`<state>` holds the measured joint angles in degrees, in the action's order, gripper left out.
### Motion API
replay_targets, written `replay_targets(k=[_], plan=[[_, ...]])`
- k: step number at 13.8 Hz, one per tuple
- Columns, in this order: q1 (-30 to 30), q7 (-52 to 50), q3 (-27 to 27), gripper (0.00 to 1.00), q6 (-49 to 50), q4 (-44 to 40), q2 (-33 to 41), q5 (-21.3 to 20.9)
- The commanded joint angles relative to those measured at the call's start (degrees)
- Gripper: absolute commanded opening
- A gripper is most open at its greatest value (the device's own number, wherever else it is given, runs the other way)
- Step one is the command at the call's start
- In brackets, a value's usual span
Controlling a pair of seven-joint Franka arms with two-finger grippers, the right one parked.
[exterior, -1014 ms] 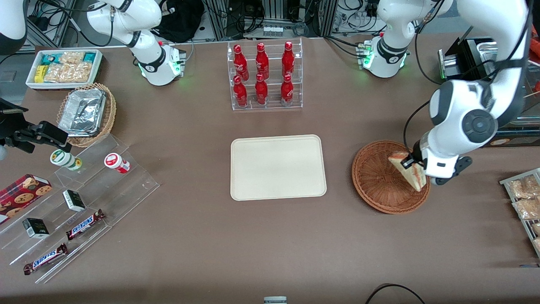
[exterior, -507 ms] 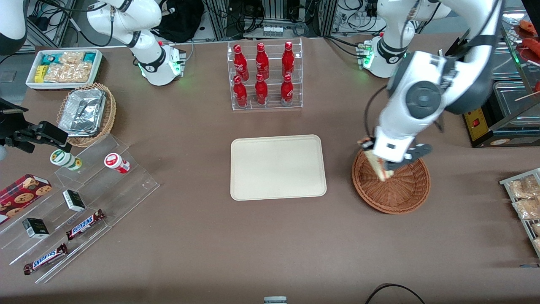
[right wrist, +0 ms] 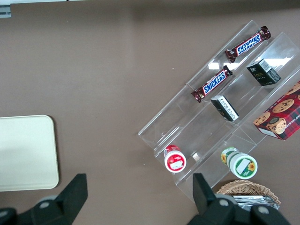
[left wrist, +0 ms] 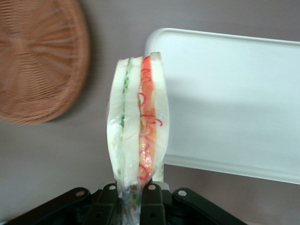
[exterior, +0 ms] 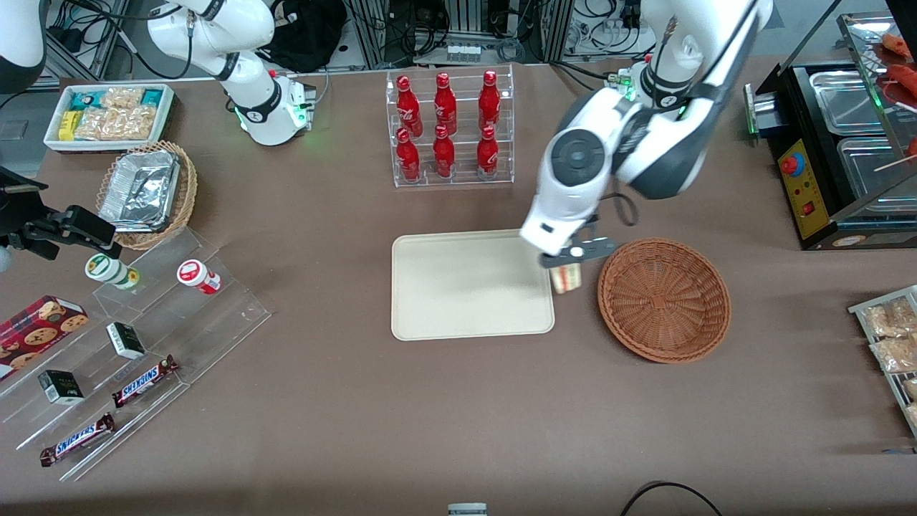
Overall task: Place sandwich from basket to tray
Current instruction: 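Carry the sandwich with the left gripper over the cream tray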
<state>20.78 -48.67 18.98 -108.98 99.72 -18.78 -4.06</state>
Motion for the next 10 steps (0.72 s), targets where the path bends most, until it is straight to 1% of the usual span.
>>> replay_targets(k=[1, 4, 7, 10], plan=[[4.43, -0.99, -0.61, 0.11, -5.08, -2.95, -5.55, -0.95], [6.90, -0.90, -0.61, 0.12, -9.22, -2.95, -8.46, -1.04], [8.22, -1.42, -0.61, 0.12, -9.85, -2.95, -9.61, -3.06], [9.80, -1.43, -0.70, 0.13, -15.29, -2.86, -12.50, -3.15]])
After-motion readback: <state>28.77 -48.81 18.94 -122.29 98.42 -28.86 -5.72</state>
